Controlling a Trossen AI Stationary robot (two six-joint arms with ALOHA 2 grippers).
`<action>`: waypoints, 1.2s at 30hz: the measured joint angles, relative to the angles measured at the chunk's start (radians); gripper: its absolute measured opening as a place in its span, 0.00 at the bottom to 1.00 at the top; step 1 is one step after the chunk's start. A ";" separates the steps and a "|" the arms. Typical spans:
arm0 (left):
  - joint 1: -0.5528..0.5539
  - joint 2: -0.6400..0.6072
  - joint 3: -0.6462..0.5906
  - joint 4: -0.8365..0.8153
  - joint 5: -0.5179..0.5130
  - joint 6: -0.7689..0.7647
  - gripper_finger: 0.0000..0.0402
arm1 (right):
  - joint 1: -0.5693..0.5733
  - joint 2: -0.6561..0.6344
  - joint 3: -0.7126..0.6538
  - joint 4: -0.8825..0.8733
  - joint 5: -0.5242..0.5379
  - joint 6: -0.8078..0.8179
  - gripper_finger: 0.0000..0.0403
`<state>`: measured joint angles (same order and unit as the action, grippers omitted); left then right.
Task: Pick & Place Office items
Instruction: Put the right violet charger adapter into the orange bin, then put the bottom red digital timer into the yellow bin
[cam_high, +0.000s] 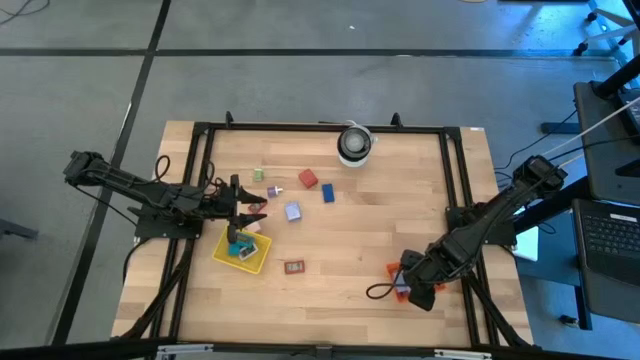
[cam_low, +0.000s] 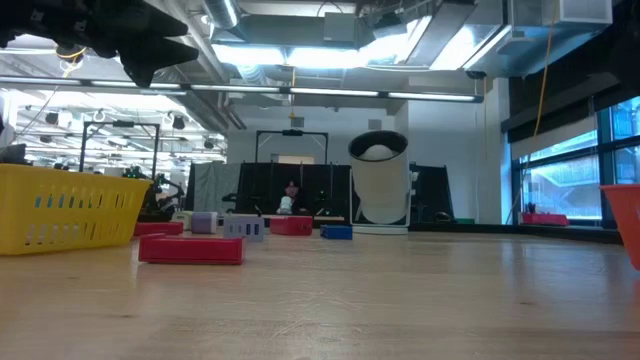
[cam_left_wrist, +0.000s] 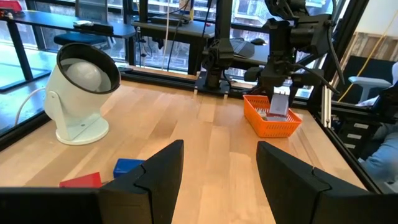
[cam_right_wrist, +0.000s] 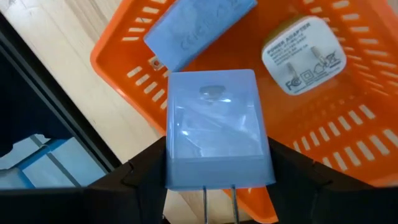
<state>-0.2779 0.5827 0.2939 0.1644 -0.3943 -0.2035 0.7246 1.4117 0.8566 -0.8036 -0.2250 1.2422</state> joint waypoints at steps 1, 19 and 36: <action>0.000 0.000 0.000 0.000 0.000 -0.003 0.49 | 0.000 0.000 0.000 0.001 0.000 0.006 0.55; 0.000 0.000 0.000 0.000 0.000 -0.037 0.49 | 0.000 0.000 0.000 0.003 -0.020 0.106 0.62; 0.000 0.000 0.000 -0.004 0.027 -0.038 0.49 | 0.000 0.000 0.000 -0.033 -0.030 0.059 0.68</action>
<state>-0.2778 0.5827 0.2939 0.1608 -0.3676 -0.2410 0.7242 1.4113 0.8566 -0.8370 -0.2549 1.3007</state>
